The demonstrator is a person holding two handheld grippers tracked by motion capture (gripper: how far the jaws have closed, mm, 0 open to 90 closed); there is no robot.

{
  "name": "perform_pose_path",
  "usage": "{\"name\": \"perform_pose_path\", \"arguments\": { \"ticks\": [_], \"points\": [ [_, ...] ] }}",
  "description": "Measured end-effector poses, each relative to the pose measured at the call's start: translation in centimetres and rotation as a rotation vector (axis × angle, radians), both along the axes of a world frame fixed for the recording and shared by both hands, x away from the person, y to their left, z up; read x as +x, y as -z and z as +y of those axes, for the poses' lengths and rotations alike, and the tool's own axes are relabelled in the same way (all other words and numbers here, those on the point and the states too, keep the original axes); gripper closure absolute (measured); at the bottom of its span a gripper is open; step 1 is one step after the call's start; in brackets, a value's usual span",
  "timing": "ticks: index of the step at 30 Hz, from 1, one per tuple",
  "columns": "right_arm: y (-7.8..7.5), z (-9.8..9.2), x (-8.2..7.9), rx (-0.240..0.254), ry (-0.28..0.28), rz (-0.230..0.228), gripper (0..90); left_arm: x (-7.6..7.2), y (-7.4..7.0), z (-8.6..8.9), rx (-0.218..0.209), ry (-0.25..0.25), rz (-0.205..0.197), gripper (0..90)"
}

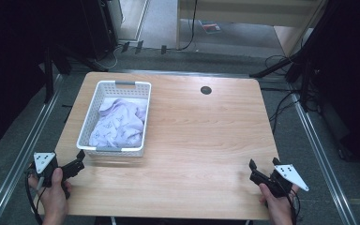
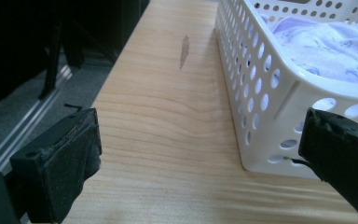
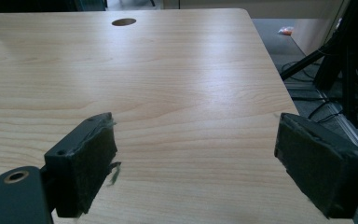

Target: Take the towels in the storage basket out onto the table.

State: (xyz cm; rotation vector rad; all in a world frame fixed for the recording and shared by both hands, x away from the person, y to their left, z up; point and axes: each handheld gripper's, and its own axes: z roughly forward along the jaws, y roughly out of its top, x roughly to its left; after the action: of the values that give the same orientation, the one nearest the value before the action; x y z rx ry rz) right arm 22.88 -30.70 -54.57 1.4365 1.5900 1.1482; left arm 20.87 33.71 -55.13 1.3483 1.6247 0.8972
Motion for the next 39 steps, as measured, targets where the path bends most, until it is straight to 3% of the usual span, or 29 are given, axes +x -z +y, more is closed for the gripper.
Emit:
{"name": "perform_pose_path", "arguments": {
  "ticks": [4,7,10,14,17,18,22,24,27,29,33,36,39],
  "points": [
    [0.0,-0.1,0.0,0.01,-0.002,0.003,12.9,-0.1,0.0,0.1,-0.009,-0.013,0.0,0.2],
    [0.0,-0.1,0.0,0.014,-0.033,-0.008,12.8,-0.4,-0.4,0.5,-0.088,0.017,-0.002,0.2],
    [0.0,0.1,-0.2,-0.001,-0.055,-0.037,12.5,-0.7,-1.3,0.4,-0.056,-0.014,-0.007,0.1],
    [0.0,0.2,-0.4,-0.019,-0.042,-0.048,11.1,-1.3,-2.3,0.6,-0.082,-0.023,-0.019,0.2],
    [0.0,0.1,-0.2,-0.006,-0.031,-0.027,11.1,-2.0,-3.4,0.8,-0.026,-0.033,-0.017,0.1],
    [0.0,0.1,-0.1,-0.005,-0.03,-0.026,11.1,-2.0,-3.4,0.8,-0.026,-0.033,-0.017,0.2],
    [0.0,0.2,0.0,-0.012,-0.027,-0.014,11.1,-2.3,-6.5,1.2,0.004,-0.017,-0.051,0.2],
    [0.0,0.2,0.0,-0.016,-0.027,-0.014,11.1,-2.2,-7.1,1.2,0.003,-0.011,-0.05,0.2],
    [0.0,0.2,0.0,-0.011,-0.026,-0.007,11.1,-1.3,-8.6,1.0,-0.014,0.028,-0.031,0.2],
    [0.0,0.1,0.0,-0.009,-0.036,-0.003,10.3,-0.1,-9.7,0.5,-0.005,0.077,0.007,0.2],
    [0.0,0.3,-0.2,-0.029,-0.055,-0.001,8.8,1.1,-10.6,-0.3,0.021,0.097,0.027,0.2],
    [0.0,0.5,-0.1,-0.052,-0.079,0.001,2.0,2.6,-11.5,-1.0,0.043,0.123,0.05,0.2],
    [0.0,0.4,-0.1,-0.041,-0.077,0.005,0.6,4.1,-12.0,-1.6,0.057,0.156,0.111,0.3]
  ]
}}
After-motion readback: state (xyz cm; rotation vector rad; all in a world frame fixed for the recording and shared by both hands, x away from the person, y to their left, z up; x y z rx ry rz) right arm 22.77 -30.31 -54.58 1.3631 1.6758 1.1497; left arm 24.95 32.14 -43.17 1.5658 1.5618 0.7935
